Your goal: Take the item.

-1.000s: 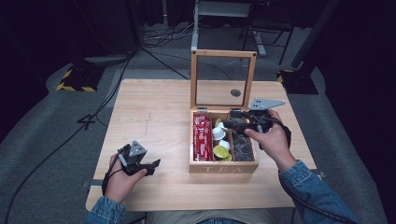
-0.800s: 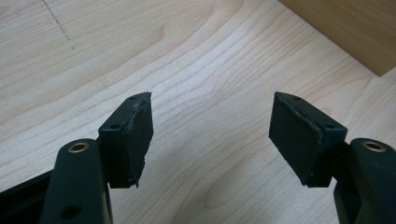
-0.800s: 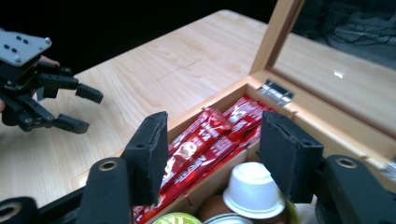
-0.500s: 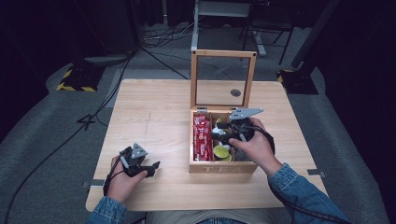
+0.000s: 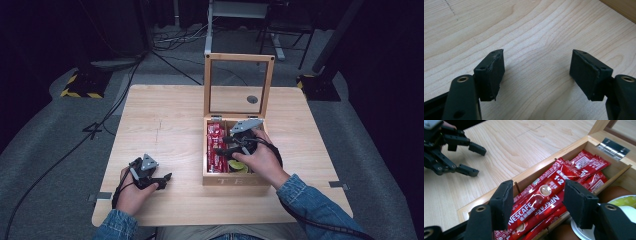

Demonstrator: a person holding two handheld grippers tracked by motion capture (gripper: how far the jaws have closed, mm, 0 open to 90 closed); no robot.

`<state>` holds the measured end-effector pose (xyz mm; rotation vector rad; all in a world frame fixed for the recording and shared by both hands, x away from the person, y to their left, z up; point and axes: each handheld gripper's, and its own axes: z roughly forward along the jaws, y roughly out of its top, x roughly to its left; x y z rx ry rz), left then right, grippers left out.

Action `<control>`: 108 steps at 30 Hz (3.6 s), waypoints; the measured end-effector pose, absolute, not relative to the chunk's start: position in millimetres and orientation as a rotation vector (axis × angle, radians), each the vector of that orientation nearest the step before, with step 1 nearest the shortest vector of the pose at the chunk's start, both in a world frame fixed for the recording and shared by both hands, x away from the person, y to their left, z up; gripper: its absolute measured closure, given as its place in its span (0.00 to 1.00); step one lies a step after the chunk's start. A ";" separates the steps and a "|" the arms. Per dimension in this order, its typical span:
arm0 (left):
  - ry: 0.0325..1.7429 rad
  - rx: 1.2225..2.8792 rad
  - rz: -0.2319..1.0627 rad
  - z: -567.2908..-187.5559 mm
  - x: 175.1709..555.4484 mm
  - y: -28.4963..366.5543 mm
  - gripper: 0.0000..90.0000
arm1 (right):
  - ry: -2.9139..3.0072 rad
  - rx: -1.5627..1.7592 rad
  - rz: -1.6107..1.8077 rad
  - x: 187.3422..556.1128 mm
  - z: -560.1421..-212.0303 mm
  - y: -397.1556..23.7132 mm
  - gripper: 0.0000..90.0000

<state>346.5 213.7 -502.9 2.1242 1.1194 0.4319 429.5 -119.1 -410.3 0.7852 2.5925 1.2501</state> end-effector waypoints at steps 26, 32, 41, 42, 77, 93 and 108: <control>1.116 2.134 0.439 -503.0 348.3 211.6 0.29 | 2.714 0.905 1.009 435.8 -424.8 -95.0 0.47; 1.116 2.134 0.438 -503.0 348.3 211.5 0.29 | 2.741 0.893 0.990 436.4 -429.0 -89.9 0.42; 1.117 2.131 0.440 -503.1 348.2 211.3 0.29 | 2.738 0.888 0.957 435.2 -431.0 -85.3 0.40; 1.115 2.130 0.441 -503.3 348.3 211.4 0.29 | 2.738 0.885 0.953 434.9 -431.7 -84.3 0.40; 1.116 2.129 0.442 -503.2 348.0 211.0 0.29 | 2.734 0.965 0.967 428.4 -418.7 -85.3 0.93; 1.122 2.125 0.437 -503.4 349.2 209.3 0.29 | 2.657 0.949 1.123 423.0 -387.6 -99.7 0.93; 1.085 2.144 0.425 -503.3 353.3 211.8 0.27 | 2.585 0.934 1.196 415.3 -363.3 -123.9 0.94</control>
